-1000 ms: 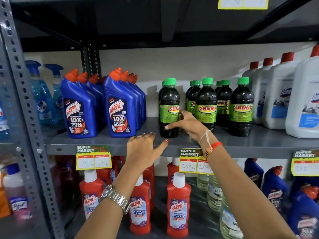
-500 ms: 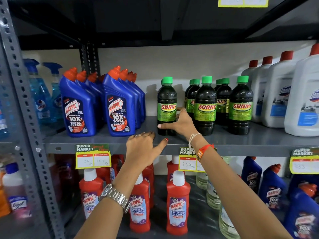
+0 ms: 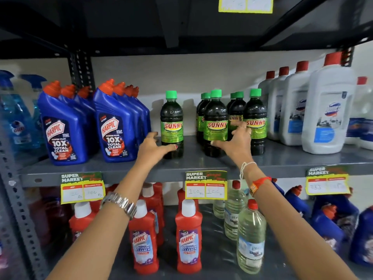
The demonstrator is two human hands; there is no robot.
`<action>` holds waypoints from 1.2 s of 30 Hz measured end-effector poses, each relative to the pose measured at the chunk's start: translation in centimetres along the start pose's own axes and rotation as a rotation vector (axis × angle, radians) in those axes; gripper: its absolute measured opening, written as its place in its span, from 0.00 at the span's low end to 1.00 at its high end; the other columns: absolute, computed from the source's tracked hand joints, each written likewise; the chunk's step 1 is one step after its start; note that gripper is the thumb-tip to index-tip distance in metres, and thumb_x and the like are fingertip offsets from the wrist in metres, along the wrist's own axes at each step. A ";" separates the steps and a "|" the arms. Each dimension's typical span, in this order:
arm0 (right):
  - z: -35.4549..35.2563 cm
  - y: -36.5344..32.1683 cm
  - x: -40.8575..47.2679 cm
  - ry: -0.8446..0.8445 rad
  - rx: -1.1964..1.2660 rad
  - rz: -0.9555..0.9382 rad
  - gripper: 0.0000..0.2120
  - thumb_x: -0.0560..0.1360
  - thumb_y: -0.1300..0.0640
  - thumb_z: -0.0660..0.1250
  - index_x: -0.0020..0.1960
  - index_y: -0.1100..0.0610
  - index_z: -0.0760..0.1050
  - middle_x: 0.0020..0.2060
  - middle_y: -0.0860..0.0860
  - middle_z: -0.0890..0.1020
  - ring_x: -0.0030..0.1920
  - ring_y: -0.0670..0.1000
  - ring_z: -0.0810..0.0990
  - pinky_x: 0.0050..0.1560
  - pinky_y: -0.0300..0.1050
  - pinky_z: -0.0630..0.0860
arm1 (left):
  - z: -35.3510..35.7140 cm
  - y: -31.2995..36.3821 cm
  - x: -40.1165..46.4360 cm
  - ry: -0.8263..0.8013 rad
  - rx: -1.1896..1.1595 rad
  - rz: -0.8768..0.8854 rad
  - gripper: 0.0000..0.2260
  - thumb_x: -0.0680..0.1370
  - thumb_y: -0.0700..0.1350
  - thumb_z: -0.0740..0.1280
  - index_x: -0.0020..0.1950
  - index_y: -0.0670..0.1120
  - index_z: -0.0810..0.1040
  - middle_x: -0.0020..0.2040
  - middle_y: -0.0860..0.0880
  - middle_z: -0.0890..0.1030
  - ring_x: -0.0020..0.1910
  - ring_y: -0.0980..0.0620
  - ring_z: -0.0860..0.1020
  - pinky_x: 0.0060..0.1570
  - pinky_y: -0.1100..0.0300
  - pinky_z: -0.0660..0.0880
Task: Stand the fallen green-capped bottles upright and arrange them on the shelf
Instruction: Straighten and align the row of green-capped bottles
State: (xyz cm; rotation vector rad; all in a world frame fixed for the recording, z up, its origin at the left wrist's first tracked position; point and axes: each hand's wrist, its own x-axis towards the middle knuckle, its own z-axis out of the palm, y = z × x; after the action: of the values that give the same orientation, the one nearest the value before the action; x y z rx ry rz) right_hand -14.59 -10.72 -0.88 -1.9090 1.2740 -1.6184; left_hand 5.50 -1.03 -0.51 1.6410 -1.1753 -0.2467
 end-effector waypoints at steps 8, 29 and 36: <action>0.5 2.2 1.6 -0.379 0.116 0.178 0.41 0.62 0.57 0.80 0.68 0.61 0.61 0.60 0.54 0.75 0.63 0.54 0.73 0.63 0.43 0.68 | 1.6 -0.5 1.4 0.045 -0.101 -0.067 0.34 0.61 0.49 0.79 0.63 0.42 0.72 0.60 0.44 0.78 0.59 0.47 0.75 0.59 0.54 0.72; 2.0 3.5 3.8 -0.467 0.192 0.173 0.39 0.61 0.61 0.80 0.67 0.61 0.66 0.61 0.57 0.78 0.64 0.57 0.75 0.69 0.52 0.68 | 1.0 -1.1 2.3 -0.157 -0.306 -0.129 0.30 0.64 0.39 0.76 0.64 0.41 0.72 0.62 0.42 0.78 0.60 0.47 0.76 0.61 0.53 0.71; -1.1 2.1 1.9 -0.222 0.127 0.086 0.38 0.65 0.61 0.77 0.69 0.60 0.63 0.55 0.55 0.79 0.56 0.55 0.78 0.61 0.48 0.73 | 0.7 -0.5 0.9 -0.121 -0.070 -0.044 0.37 0.64 0.52 0.76 0.69 0.44 0.66 0.67 0.45 0.74 0.64 0.48 0.73 0.65 0.52 0.68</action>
State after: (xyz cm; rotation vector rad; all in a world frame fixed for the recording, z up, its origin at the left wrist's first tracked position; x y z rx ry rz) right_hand -16.53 -13.03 -0.89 -1.8695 1.1201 -1.3668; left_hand 5.72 -2.19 -0.91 1.6101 -1.2090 -0.4156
